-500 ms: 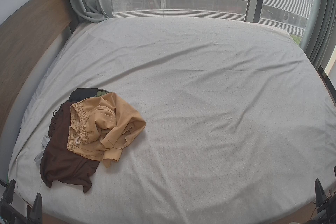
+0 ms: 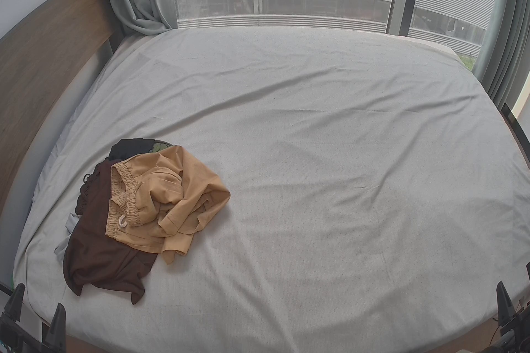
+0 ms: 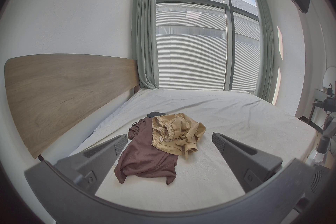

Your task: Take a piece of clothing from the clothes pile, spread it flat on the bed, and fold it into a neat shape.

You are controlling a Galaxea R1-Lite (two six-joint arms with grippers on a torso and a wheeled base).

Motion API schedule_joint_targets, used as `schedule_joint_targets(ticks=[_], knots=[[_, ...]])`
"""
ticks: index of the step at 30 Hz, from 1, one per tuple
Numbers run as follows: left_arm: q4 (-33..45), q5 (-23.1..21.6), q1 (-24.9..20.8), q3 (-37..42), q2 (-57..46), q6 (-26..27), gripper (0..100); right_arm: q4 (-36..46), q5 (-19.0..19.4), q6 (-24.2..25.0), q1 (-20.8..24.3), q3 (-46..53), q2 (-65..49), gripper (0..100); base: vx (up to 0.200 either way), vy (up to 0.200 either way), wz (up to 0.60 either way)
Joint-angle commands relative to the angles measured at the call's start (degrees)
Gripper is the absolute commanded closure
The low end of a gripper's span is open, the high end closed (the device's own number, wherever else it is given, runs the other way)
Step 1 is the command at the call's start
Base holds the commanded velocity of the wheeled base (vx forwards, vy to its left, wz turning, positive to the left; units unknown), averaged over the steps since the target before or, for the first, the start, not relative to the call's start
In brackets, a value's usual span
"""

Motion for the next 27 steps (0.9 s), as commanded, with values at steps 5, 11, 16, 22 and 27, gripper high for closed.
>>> schedule_joint_targets(ticks=[5,11,16,22,27], knots=[[-0.09,-0.08,0.01,0.92,-0.93,0.18,0,-0.02,-0.02,-0.01,0.07,1.01,-0.84,0,0.0,0.0,0.0],[-2.11,0.01,0.19,-1.8,-0.66,-0.88,0,-0.02,-0.02,0.08,-0.02,1.01,-0.75,0,0.0,0.0,0.0],[-4.39,-1.4,0.54,-14.63,10.24,-4.39,0,-0.02,-0.02,-0.01,-0.02,1.01,-0.75,0,0.0,0.0,0.0],[-5.01,-5.26,-0.16,-15.42,20.69,-12.66,0,-0.02,-0.11,0.08,0.07,1.01,-0.84,0,0.0,0.0,0.0],[-8.44,-6.23,-0.34,-16.39,27.11,-15.38,0,-0.02,-0.11,0.08,0.07,1.01,-0.75,0,0.0,0.0,0.0]])
